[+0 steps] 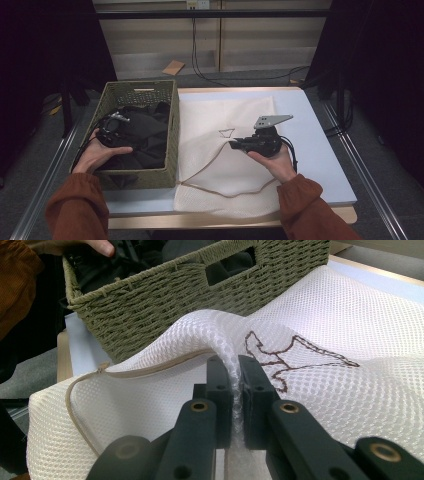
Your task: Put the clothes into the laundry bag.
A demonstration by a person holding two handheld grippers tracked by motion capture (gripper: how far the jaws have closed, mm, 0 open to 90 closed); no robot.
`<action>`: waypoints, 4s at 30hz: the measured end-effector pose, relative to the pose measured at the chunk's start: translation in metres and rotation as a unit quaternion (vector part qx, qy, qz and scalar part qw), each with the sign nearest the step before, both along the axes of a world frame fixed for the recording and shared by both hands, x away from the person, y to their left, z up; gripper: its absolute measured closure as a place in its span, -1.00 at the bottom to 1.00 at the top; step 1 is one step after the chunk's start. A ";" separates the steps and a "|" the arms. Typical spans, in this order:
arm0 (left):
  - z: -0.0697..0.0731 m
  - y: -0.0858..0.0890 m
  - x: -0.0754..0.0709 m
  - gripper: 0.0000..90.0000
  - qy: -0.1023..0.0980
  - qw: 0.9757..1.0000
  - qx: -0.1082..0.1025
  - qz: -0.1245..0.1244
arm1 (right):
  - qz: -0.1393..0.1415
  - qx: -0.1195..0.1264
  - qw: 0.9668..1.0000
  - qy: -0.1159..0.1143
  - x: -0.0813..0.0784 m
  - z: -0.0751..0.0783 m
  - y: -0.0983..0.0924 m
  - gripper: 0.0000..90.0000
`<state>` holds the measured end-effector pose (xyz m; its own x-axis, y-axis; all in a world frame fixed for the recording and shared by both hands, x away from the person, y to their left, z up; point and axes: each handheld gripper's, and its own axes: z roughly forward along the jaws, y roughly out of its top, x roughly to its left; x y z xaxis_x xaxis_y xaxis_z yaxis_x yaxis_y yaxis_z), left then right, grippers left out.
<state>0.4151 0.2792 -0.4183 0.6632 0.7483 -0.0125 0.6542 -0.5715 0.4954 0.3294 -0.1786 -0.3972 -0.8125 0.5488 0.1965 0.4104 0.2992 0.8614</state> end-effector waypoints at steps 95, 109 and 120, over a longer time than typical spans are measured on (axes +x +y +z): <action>0.067 0.032 -0.042 0.45 -0.254 0.949 -0.134 0.132 | -0.012 0.002 1.000 -0.003 0.002 0.000 -0.003 0.95; 0.093 0.040 -0.055 0.45 -0.300 0.926 -0.187 0.129 | -0.011 0.003 1.000 -0.004 0.002 0.001 -0.004 0.96; 0.107 0.041 -0.073 0.45 -0.336 0.911 -0.207 0.118 | -0.011 0.005 1.000 -0.005 0.002 0.001 -0.005 0.96</action>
